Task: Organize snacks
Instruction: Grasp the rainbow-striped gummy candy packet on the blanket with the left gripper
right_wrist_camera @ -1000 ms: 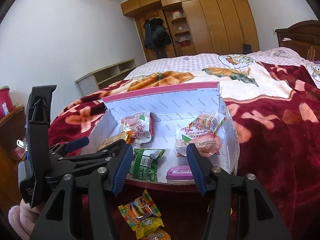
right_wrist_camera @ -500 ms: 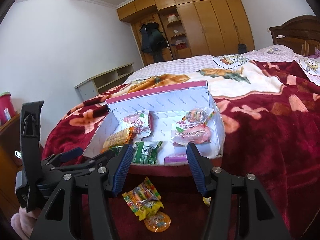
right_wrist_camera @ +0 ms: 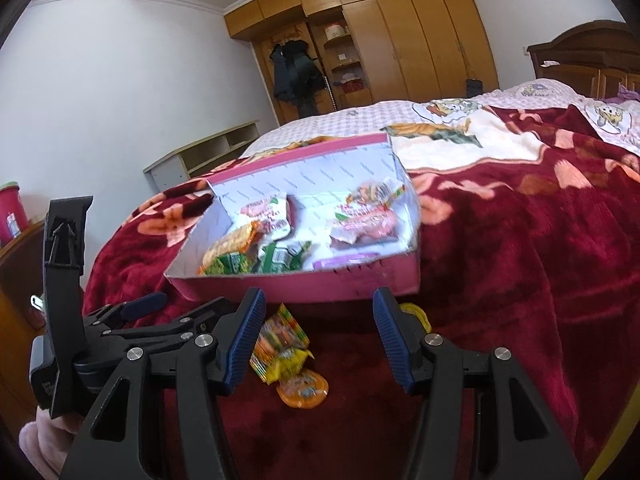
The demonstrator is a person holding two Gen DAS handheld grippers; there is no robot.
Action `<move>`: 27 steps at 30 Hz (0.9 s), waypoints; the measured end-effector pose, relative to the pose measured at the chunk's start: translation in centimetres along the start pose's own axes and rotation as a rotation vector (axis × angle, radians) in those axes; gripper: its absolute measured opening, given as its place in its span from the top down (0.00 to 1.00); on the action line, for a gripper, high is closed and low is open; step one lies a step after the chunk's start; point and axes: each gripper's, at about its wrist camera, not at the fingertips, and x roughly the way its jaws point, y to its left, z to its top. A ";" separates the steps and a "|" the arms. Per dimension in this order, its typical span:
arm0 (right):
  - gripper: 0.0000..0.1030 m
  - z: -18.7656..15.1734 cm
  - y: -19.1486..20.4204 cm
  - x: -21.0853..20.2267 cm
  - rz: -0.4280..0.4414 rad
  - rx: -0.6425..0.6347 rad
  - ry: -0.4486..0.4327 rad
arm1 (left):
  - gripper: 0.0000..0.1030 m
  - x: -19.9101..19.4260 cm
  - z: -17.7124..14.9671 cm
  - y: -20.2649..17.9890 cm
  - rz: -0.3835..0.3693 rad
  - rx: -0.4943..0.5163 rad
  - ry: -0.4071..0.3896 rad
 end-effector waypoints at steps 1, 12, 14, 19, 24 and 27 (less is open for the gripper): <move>0.44 -0.2 -0.2 0.0 -0.004 0.004 0.003 | 0.00 0.1 -0.1 -0.1 -0.006 0.001 0.004; 0.44 -1.9 -2.1 0.4 -0.040 0.047 0.032 | 0.00 2.4 -1.0 -2.3 -0.066 0.042 0.061; 0.44 -2.1 -2.4 0.6 -0.041 0.055 0.035 | 0.02 2.8 -1.0 -2.7 -0.070 0.052 0.067; 0.44 -2.5 -2.9 0.8 -0.043 0.069 0.041 | 0.10 4.0 -1.3 -3.4 -0.072 0.063 0.089; 0.44 -2.8 -3.5 1.1 -0.040 0.089 0.049 | 0.11 4.7 -1.5 -3.7 -0.085 0.052 0.104; 0.44 -2.9 -3.8 1.2 -0.039 0.098 0.053 | 0.11 4.8 -1.7 -3.9 -0.084 0.065 0.106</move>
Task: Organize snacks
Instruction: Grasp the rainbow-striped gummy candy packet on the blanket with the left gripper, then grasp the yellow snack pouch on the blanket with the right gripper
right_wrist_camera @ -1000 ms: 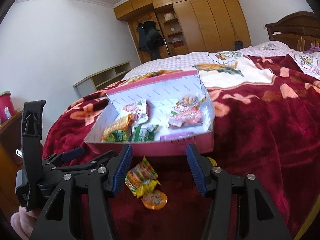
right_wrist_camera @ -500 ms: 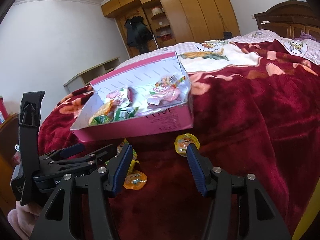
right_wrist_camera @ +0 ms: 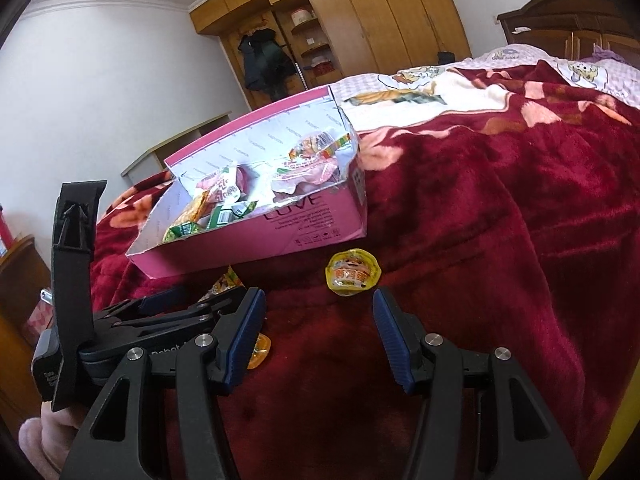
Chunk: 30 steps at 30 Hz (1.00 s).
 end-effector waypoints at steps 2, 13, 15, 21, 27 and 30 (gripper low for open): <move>0.44 -0.1 -0.2 0.1 0.002 0.008 0.001 | 0.12 0.1 -0.1 -0.2 0.000 0.006 0.001; 0.44 -0.2 -0.5 0.1 0.007 0.022 0.004 | 0.39 0.6 0.0 -0.4 -0.021 0.001 0.011; 0.44 -0.2 -0.6 0.2 0.005 0.025 0.005 | 0.43 0.4 0.0 -0.2 -0.026 -0.005 0.008; 0.44 -0.2 -0.5 0.3 0.001 0.019 0.008 | 0.62 -0.1 -0.1 1.1 -0.030 -0.042 0.002; 0.44 -0.1 -0.1 0.5 -0.005 0.009 0.011 | 0.62 -0.8 -0.5 2.6 -0.013 -0.067 -0.009; 0.44 0.1 0.1 0.5 -0.010 -0.002 0.007 | 0.62 -1.2 -0.8 2.9 0.019 -0.066 -0.021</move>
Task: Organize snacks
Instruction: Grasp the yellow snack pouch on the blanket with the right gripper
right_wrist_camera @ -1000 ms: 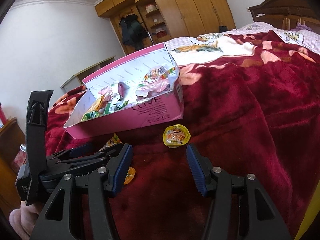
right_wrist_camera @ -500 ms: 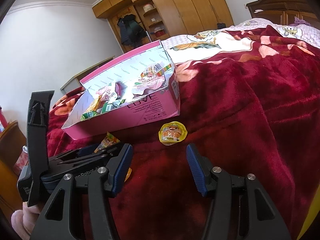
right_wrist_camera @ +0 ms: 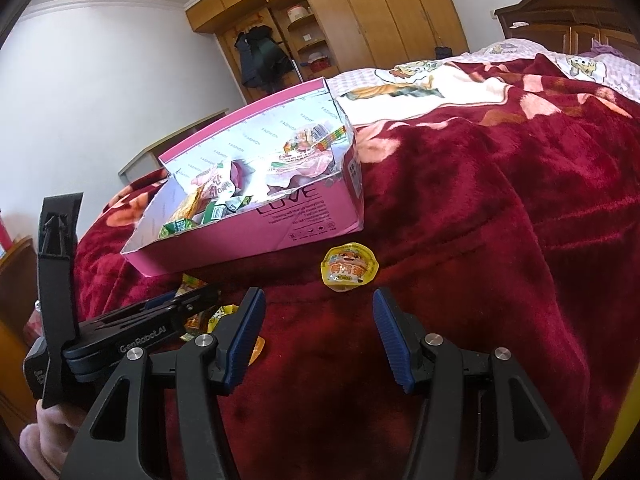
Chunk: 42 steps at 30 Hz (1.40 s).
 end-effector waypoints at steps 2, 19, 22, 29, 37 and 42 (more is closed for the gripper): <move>0.44 0.2 0.2 0.0 -0.006 -0.009 -0.006 | 0.61 -0.2 -0.3 0.3 0.019 0.007 -0.008; 0.44 1.2 -0.4 4.9 -0.086 -0.018 0.061 | 0.56 0.6 -1.8 1.1 0.002 -0.013 0.002; 0.44 0.9 -0.4 4.9 -0.090 -0.025 0.056 | 0.56 0.6 -1.9 1.0 0.010 -0.004 -0.004; 0.63 0.7 -1.3 4.5 -0.099 0.021 0.031 | 0.56 0.6 -2.0 0.7 0.017 0.005 -0.011; 0.71 0.4 -1.3 3.8 -0.096 0.017 0.005 | 0.58 0.3 -1.9 1.0 0.006 0.002 -0.018; 0.71 0.2 -1.0 3.0 -0.084 0.016 -0.005 | 0.59 -0.3 -2.0 1.2 -0.011 -0.012 -0.024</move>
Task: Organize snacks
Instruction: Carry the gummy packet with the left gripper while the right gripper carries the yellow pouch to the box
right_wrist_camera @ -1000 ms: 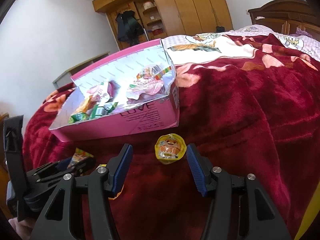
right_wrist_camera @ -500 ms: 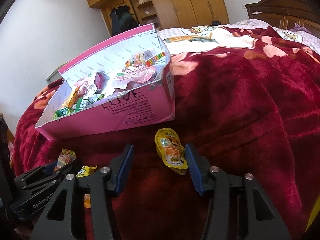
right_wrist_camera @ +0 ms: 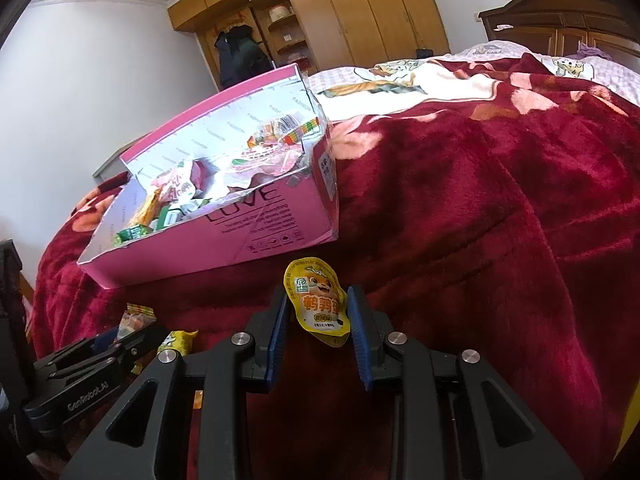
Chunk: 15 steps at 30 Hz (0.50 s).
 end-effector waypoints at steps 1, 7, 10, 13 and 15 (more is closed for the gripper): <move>0.71 -0.1 0.1 -0.2 0.003 -0.002 -0.001 | 0.59 -0.2 0.0 0.1 -0.004 -0.004 0.000; 0.71 -0.5 0.7 -1.0 0.018 -0.006 0.001 | 0.59 -1.3 0.0 0.2 -0.027 -0.026 -0.011; 0.71 -0.7 0.9 -1.4 0.027 -0.009 0.002 | 0.59 -2.1 0.2 0.4 -0.034 -0.035 -0.026; 0.71 -0.8 1.3 -1.9 0.037 -0.016 0.001 | 0.60 -2.9 0.4 0.5 -0.040 -0.039 -0.043; 0.71 -0.8 1.5 -2.3 0.045 -0.021 0.001 | 0.60 -3.5 0.6 0.5 -0.045 -0.041 -0.054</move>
